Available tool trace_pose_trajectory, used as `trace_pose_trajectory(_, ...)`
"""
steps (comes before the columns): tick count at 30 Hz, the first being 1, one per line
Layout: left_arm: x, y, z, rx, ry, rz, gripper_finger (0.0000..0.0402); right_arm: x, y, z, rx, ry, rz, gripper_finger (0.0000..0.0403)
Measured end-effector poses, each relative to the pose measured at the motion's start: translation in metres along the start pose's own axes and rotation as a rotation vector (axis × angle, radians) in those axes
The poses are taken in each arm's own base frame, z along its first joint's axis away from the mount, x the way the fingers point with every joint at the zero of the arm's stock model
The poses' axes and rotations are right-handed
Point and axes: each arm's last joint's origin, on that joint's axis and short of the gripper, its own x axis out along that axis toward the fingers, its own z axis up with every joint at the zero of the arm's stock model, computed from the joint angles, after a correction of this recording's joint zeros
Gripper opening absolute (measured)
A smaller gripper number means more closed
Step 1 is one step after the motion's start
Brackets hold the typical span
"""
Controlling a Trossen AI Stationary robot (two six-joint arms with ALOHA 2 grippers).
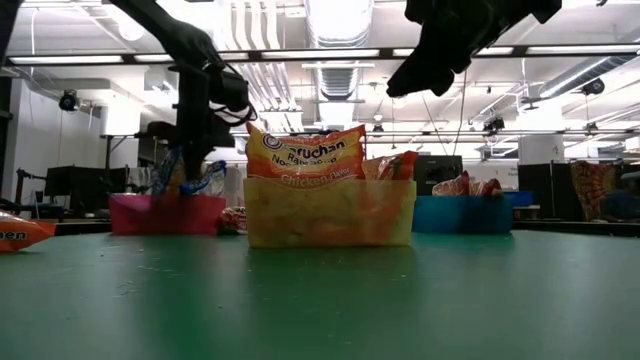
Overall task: Sort Maruchan noodles
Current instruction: Put the blue noodle pack into the red bin, then put the red noodle pack into the blue bin
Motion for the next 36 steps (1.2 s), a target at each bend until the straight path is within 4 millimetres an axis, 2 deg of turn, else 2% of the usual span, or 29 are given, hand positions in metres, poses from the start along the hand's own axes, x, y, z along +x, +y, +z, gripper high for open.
trace_pose_trajectory(10, 0.004, -0.003, 0.004, -0.023, -0.017, -0.011, 0.0057, 0.0, 0.0, 0.0, 0.0, 0.0, 0.0, 0.0109)
trace_pose_trajectory(19, 0.001, -0.001, 0.004, -0.018, -0.026, -0.007, 0.0144, 0.0, 0.0, 0.0, 0.002, 0.001, 0.0, 0.0109)
trace_pose_trajectory(27, -0.041, 0.0, 0.002, 0.062, -0.128, -0.038, 0.021, 0.0, 0.0, 0.0, 0.003, 0.002, 0.0, 0.0109)
trace_pose_trajectory(31, -0.065, -0.007, -0.008, 0.098, -0.204, -0.069, 0.022, 0.0, 0.0, 0.0, 0.003, 0.002, 0.0, 0.0109)
trace_pose_trajectory(36, -0.092, -0.028, -0.03, 0.204, -0.316, -0.134, 0.0221, 0.0, 0.0, -0.001, 0.003, 0.003, -0.001, 0.0109)
